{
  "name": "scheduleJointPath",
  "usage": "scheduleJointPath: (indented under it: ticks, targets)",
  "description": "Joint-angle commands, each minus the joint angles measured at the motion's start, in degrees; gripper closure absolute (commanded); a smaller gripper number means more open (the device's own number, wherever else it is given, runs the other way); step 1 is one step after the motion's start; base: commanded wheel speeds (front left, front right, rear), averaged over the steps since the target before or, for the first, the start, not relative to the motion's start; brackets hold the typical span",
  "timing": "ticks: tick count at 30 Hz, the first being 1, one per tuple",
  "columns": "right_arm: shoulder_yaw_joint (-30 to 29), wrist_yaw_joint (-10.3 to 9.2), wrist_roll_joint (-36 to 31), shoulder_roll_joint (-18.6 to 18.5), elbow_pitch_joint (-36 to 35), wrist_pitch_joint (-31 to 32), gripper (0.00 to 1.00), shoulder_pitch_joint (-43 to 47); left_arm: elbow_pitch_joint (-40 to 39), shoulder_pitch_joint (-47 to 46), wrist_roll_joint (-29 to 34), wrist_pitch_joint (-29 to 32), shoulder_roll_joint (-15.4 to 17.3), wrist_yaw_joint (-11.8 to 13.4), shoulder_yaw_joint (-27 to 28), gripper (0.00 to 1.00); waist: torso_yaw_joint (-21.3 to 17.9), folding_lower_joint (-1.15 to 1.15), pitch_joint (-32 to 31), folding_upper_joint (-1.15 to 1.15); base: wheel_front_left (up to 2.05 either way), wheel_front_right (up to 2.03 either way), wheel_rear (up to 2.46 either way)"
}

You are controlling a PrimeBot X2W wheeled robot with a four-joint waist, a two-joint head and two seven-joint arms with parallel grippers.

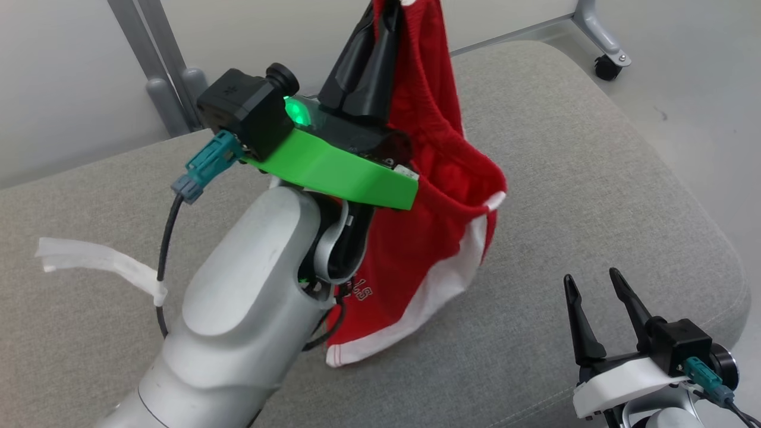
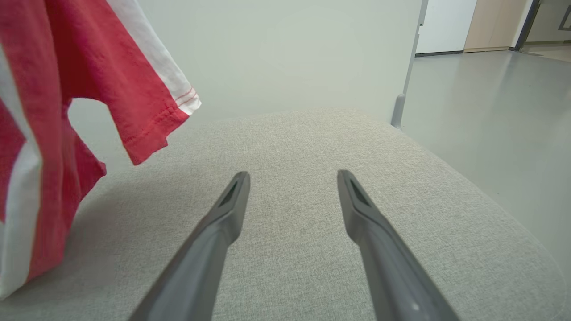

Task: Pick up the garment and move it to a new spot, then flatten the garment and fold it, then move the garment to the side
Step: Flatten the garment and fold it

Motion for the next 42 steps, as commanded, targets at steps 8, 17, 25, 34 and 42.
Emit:
scheduleJointPath:
  ticks: [8, 17, 25, 34, 42]
  targets:
    - [-0.1, -0.02, 0.6, 0.5, 0.4, -0.2, 0.00, -0.8, -14.9, -1.3, -14.1, 0.0, 0.3, 13.5, -0.6, 1.00, 1.2, 0.00, 0.6, 0.00, 0.00, 0.00, 0.00]
    - [0.4, -0.02, 1.0, 0.7, 1.0, -0.2, 0.00, -1.5, -11.6, 4.3, -18.0, 0.0, 0.3, 16.0, 9.0, 1.00, 1.9, 0.00, 1.8, 0.00, 0.00, 0.00, 0.00]
    - [-0.5, -0.02, 0.6, 0.2, 1.3, -0.2, 0.00, -0.6, 5.9, 15.4, -9.3, 0.0, 0.4, 11.3, 25.9, 1.00, 3.1, 0.00, 2.8, 0.00, 0.00, 0.00, 0.00]
    - [-0.5, -0.02, 0.2, -0.2, 1.5, -0.2, 0.00, -0.5, 22.3, 25.9, -3.0, 0.0, 0.3, 6.7, 37.8, 1.00, 5.7, 0.00, 3.1, 0.00, 0.00, 0.00, 0.00]
    - [0.4, -0.02, 0.2, -0.5, 1.8, -0.2, 0.00, -0.9, 29.0, 26.1, 2.0, 0.0, 0.3, 3.4, 36.4, 0.00, 7.9, 0.00, 2.7, 0.00, 0.00, 0.00, 0.00]
